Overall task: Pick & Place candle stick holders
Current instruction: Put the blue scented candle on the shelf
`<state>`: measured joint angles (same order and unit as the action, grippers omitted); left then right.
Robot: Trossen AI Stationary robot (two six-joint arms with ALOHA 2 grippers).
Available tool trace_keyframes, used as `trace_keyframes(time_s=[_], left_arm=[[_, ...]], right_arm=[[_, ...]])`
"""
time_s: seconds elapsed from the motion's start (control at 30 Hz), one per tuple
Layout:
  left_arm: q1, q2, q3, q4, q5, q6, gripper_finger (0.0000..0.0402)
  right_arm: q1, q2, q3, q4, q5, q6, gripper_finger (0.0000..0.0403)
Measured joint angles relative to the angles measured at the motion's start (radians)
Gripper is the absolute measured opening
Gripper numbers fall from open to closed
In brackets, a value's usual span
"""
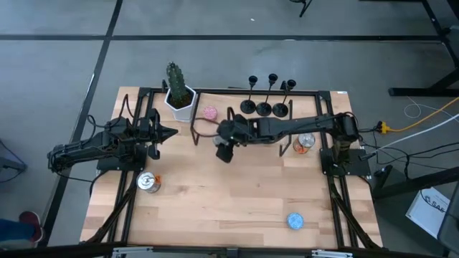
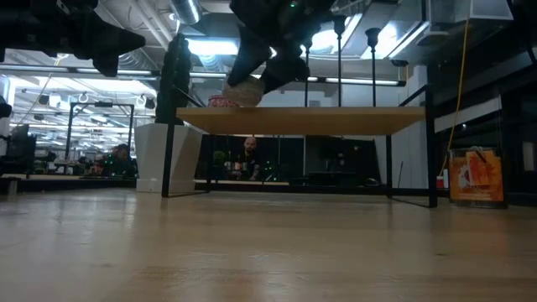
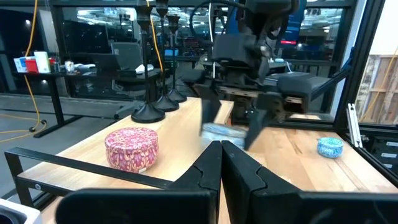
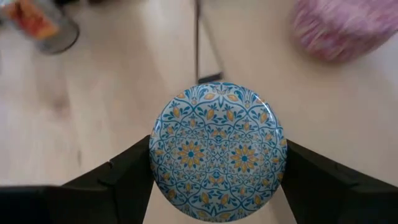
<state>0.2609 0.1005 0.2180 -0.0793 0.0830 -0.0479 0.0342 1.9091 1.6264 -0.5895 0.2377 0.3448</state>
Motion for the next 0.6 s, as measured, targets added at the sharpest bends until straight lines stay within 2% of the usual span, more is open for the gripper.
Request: trace_keyframes(time_s=[0.23, 0.6], left_arm=[[0.000, 0.000, 0.000, 0.000, 0.000, 0.000, 0.0006], [0.000, 0.000, 0.000, 0.000, 0.000, 0.000, 0.0006]], right_arm=[[-0.043, 0.000, 0.000, 0.056, 0.106, -0.020, 0.0293], [-0.084, 0.000, 0.000, 0.047, 0.129, -0.020, 0.0293]])
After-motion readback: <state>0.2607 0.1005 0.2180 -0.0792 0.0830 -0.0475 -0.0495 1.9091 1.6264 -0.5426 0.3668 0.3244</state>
